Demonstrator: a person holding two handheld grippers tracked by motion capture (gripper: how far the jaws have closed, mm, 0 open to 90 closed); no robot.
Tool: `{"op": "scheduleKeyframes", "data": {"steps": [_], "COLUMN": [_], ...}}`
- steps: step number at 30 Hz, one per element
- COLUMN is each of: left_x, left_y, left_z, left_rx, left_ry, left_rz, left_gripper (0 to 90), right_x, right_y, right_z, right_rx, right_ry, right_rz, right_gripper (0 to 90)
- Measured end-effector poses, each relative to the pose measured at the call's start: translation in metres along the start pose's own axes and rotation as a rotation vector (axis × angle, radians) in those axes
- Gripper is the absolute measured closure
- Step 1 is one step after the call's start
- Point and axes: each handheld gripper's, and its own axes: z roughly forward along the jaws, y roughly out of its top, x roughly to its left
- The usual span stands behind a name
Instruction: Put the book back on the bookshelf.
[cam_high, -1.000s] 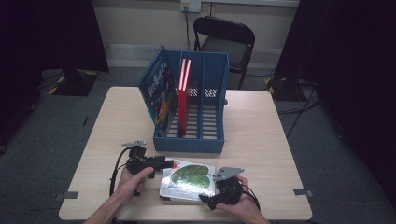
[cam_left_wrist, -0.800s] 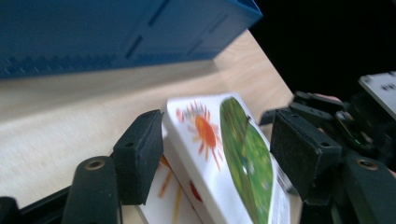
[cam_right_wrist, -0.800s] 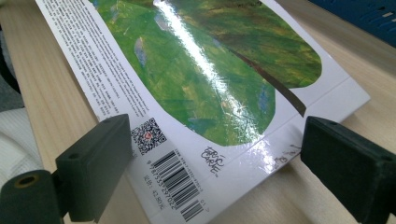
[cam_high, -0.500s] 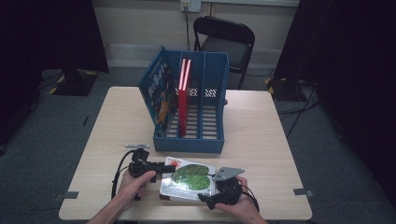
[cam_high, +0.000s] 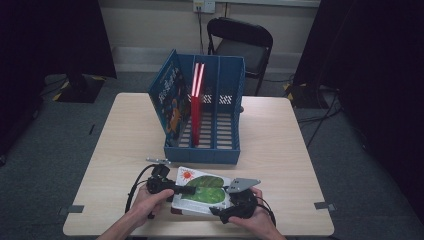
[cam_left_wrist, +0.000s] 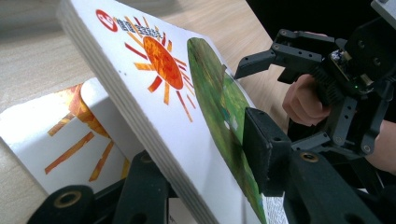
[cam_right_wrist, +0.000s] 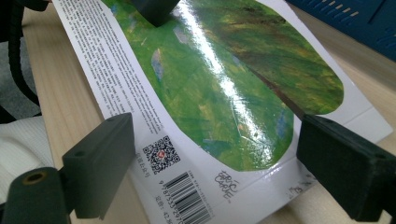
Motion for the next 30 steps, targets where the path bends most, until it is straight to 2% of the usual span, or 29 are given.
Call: {"op": "scheduleKeyframes", "data": {"steps": [3, 5, 8, 10, 12, 19, 24, 27, 30], "left_x": [0.0, -0.003, -0.007, -0.007, -0.008, -0.015, -0.012, -0.01, -0.009], "left_y": [0.0, 0.0, 0.001, 0.001, 0.001, 0.002, 0.004, 0.005, 0.005], "left_z": [-0.001, -0.002, -0.003, -0.003, -0.003, -0.005, -0.002, -0.001, 0.0], "left_rx": [-0.002, -0.018, -0.023, -0.023, -0.025, -0.024, -0.008, -0.003, 0.023], "left_ry": [-0.011, -0.03, -0.024, -0.027, -0.03, -0.015, 0.0, -0.006, 0.015], "left_rz": [0.012, 0.039, 0.07, 0.068, 0.072, 0.132, 0.084, 0.086, 0.085], "left_gripper": [63.7, 65.3, 66.0, 66.3, 66.6, 66.8, 64.9, 63.9, 60.2], "right_x": [-0.003, -0.008, -0.014, -0.017, -0.018, -0.021, -0.022, -0.022, -0.022], "right_y": [0.001, 0.0, -0.002, -0.003, -0.003, -0.004, -0.004, -0.004, -0.004], "right_z": [-0.001, -0.003, -0.006, -0.006, -0.006, -0.005, -0.004, -0.004, -0.003], "right_rx": [0.008, 0.01, 0.01, 0.014, 0.015, 0.018, 0.019, 0.023, 0.025], "right_ry": [-0.009, -0.012, -0.018, -0.018, -0.012, 0.004, 0.005, 0.01, 0.01], "right_rz": [0.007, 0.026, 0.063, 0.088, 0.097, 0.115, 0.124, 0.122, 0.119], "right_gripper": [13.4, 13.0, 13.1, 13.0, 13.0, 9.7, 10.7, 10.7, 10.0]}}
